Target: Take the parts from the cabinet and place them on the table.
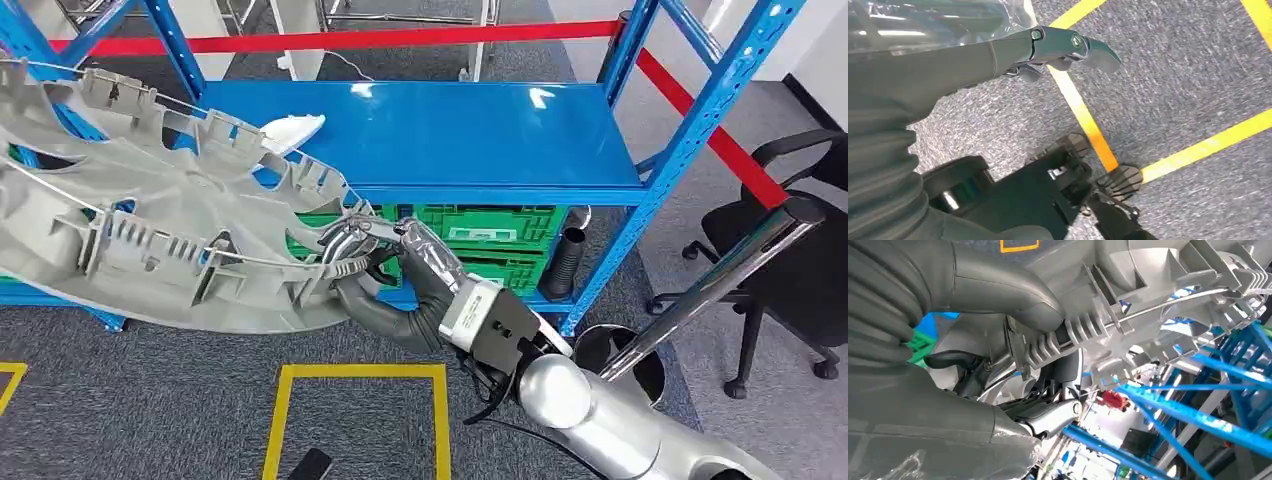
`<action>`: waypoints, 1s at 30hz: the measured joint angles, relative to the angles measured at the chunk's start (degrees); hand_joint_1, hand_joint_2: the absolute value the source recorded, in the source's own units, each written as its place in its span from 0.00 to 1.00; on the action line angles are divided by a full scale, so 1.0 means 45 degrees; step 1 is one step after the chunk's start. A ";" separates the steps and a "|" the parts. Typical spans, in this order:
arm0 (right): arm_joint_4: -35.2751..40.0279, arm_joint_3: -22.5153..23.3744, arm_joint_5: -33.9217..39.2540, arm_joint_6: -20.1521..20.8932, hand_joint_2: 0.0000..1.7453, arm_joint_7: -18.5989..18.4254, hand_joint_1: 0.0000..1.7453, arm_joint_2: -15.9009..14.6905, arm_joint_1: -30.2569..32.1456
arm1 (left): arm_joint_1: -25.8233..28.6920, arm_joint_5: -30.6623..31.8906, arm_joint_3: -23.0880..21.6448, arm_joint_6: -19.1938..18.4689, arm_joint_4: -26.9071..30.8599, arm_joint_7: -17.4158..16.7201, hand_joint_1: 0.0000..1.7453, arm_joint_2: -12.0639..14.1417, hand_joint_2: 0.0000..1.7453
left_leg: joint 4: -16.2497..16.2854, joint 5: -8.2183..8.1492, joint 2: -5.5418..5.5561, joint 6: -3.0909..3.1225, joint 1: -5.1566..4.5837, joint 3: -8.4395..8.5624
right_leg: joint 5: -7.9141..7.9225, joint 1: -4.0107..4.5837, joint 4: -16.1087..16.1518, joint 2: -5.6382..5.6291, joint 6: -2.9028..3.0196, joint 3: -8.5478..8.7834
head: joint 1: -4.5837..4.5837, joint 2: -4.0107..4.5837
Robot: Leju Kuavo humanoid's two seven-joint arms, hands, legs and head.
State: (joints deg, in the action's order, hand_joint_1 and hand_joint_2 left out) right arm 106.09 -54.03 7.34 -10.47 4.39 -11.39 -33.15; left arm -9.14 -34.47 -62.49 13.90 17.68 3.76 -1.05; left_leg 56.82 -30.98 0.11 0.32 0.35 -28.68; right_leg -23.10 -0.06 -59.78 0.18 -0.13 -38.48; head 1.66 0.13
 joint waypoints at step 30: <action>-0.0685 0.0277 0.0039 -0.0427 1.00 0.0423 1.00 -0.0243 0.0966 | -0.0091 -0.0044 -0.0049 -0.0073 0.0063 -0.0117 0.00 0.0219 1.00 | 0.0120 -0.0265 0.0020 -0.0133 -0.0043 0.0137 | 0.0261 0.0040 0.0033 0.0036 0.0044 -0.0147 | -0.0019 0.0000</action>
State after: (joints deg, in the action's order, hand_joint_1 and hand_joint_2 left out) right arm 103.01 -52.78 7.52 -12.39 6.29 -12.48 -28.81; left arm -9.55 -34.67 -62.71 13.57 17.97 3.23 -0.07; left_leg 57.36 -32.18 0.20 -0.28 0.16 -28.06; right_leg -21.92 0.12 -59.63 0.34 0.07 -39.15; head 1.57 0.13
